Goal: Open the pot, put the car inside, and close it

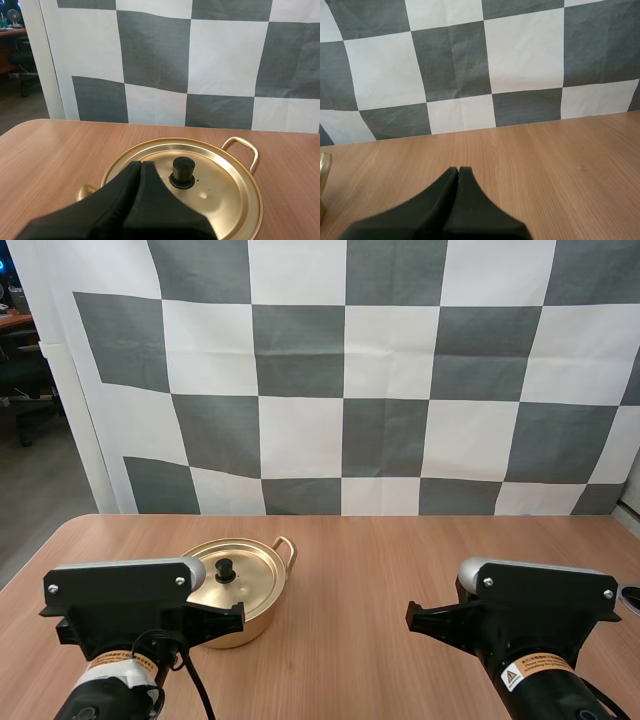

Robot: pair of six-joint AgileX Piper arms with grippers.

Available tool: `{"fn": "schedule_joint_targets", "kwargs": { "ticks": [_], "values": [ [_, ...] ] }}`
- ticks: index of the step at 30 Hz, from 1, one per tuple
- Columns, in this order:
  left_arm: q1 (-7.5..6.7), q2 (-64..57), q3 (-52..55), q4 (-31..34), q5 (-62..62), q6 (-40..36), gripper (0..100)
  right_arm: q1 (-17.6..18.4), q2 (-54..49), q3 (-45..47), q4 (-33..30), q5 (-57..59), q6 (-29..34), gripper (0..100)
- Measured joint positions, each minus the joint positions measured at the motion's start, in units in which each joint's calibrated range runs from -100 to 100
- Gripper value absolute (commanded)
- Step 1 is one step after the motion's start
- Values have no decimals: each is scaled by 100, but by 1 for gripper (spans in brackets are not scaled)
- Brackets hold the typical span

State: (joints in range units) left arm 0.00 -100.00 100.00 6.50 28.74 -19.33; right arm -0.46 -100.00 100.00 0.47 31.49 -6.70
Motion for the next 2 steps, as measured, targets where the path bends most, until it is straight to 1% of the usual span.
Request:
{"fn": "schedule_joint_targets", "kwargs": {
  "ticks": [2],
  "values": [
    [0,0,0,0,0,0,0,0,0,0,0,0,0,0]
  ]
}}
